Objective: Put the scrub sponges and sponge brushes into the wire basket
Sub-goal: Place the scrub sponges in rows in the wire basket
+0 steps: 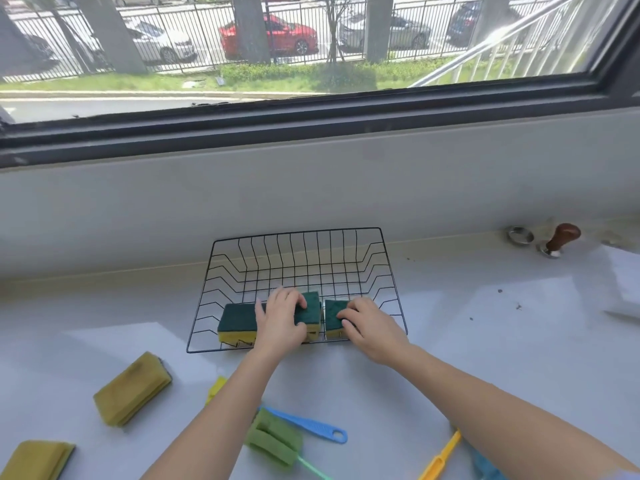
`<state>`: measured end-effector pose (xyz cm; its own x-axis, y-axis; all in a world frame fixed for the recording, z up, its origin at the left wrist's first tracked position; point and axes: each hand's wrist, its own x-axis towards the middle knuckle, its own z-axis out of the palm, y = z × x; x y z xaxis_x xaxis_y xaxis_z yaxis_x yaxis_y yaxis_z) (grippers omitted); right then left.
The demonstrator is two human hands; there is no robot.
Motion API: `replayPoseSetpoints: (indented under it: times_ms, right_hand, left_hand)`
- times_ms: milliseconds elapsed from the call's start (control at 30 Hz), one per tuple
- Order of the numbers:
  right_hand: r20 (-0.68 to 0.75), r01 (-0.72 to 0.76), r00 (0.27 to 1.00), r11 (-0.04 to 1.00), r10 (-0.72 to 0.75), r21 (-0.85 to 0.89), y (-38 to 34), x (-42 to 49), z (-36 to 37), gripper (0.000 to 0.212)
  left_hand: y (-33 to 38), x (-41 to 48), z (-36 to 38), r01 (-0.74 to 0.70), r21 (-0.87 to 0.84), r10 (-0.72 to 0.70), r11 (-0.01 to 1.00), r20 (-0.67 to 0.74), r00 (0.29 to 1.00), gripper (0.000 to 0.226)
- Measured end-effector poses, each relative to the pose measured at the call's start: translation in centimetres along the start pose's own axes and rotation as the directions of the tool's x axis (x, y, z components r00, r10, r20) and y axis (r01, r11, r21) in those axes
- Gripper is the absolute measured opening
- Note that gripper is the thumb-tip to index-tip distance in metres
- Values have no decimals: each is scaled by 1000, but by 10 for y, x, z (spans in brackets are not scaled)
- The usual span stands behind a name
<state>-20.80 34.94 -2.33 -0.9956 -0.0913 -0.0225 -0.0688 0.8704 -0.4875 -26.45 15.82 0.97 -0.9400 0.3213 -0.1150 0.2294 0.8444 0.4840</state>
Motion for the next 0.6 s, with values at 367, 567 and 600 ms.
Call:
replayPoseSetpoints:
  times_ms: [367, 567, 600]
  right_hand:
    - [-413, -32, 893, 939, 181, 342, 1, -6, -16, 31]
    - [-427, -48, 886, 950, 183, 307, 11, -23, -20, 33]
    - [-414, -48, 895, 959, 165, 280, 13, -25, -19, 34]
  left_hand:
    - [35, 5, -3, -213, -42, 204, 976, -157, 966, 35]
    - [69, 17, 26, -295, -1, 295, 955, 8, 955, 35]
    - [70, 15, 35, -287, 10, 285, 958, 86, 955, 35]
